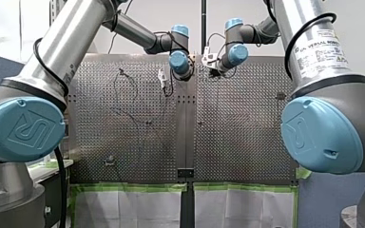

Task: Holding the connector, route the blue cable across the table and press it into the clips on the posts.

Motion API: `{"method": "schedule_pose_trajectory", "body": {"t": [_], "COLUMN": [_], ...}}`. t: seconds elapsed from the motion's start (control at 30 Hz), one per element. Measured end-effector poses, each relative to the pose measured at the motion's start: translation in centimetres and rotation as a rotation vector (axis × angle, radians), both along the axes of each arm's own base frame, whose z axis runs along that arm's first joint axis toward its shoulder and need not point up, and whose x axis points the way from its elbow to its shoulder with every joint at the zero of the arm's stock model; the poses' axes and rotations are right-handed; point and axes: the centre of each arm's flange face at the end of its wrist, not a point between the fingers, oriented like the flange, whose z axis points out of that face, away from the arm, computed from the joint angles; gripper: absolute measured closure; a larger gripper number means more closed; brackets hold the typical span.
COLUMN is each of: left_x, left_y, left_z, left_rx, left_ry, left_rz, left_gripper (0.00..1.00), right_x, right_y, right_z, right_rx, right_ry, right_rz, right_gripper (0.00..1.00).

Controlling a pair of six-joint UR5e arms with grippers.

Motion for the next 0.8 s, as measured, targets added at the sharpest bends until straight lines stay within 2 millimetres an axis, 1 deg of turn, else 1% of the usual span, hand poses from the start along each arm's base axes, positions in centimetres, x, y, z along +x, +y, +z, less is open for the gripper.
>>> {"method": "schedule_pose_trajectory", "body": {"t": [0.03, 0.07, 0.1, 0.13, 0.17, 0.63, 0.8], "left_x": [0.0, 0.0, 0.0, -0.1, -0.1, -0.5, -1.2], "left_y": [0.0, 0.0, 0.0, 0.0, 0.0, 0.0, -0.1], "left_z": [0.0, 0.0, 0.0, 0.0, 0.0, -0.1, -0.9], "left_rx": [0.002, 0.004, 0.006, 0.007, 0.007, 0.011, 0.023], "left_ry": [0.001, 0.002, 0.003, 0.003, 0.004, 0.005, 0.020], "left_rz": [0.001, 0.001, 0.001, 0.001, 0.001, 0.041, 0.059], "left_gripper": [0.66, 0.82, 0.91, 0.91, 1.00, 1.00, 1.00], "right_x": [0.0, 0.0, 0.0, 0.0, 0.0, 0.0, 0.2], "right_y": [0.0, 0.0, 0.0, 0.0, 0.0, 0.0, 0.3], "right_z": [0.0, 0.0, 0.0, 0.0, 0.0, 0.0, -0.3], "right_rx": [0.000, 0.000, 0.000, 0.001, 0.001, 0.002, 0.007], "right_ry": [0.000, 0.000, -0.001, -0.001, -0.001, -0.003, 0.000], "right_rz": [0.000, 0.000, 0.000, 0.000, 0.000, 0.001, 0.006], "right_gripper": [1.00, 1.00, 1.00, 1.00, 1.00, 1.00, 1.00]}}
